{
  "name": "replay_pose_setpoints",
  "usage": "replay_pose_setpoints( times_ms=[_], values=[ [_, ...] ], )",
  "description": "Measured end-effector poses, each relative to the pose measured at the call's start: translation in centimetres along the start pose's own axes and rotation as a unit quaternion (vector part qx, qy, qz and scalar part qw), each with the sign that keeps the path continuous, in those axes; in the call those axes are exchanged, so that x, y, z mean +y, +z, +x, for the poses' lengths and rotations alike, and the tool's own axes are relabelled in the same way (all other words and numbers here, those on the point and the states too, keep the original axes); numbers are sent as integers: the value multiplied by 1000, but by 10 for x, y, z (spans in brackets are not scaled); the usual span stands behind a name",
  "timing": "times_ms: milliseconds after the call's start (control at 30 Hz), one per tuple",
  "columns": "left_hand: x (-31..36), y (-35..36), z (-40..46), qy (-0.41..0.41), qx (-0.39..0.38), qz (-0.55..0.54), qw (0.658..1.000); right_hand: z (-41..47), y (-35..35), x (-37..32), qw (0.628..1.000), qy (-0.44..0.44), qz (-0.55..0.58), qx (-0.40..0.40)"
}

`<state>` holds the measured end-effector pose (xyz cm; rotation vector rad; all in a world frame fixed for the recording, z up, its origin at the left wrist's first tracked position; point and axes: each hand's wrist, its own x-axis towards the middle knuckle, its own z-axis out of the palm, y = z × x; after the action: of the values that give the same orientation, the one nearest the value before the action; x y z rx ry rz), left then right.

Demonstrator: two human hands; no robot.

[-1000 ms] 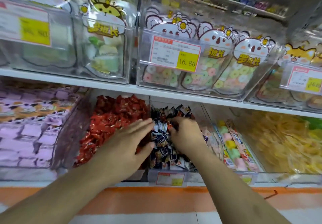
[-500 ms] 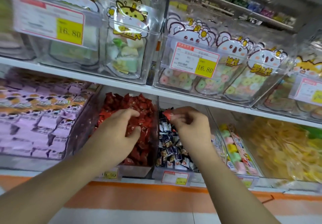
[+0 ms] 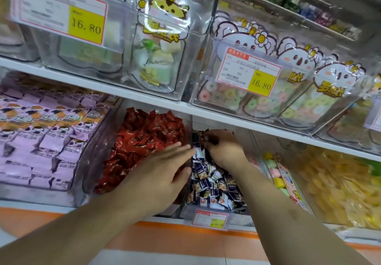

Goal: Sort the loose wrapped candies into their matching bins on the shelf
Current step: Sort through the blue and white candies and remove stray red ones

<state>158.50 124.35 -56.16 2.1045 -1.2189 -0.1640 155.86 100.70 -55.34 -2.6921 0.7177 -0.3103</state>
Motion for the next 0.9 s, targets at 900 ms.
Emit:
replay_pose_setpoints(
  times_ms=[900],
  values=[
    [6, -26, -11, -113, 124, -36, 985, -118, -48, -19, 967, 32, 244, 64]
  ],
)
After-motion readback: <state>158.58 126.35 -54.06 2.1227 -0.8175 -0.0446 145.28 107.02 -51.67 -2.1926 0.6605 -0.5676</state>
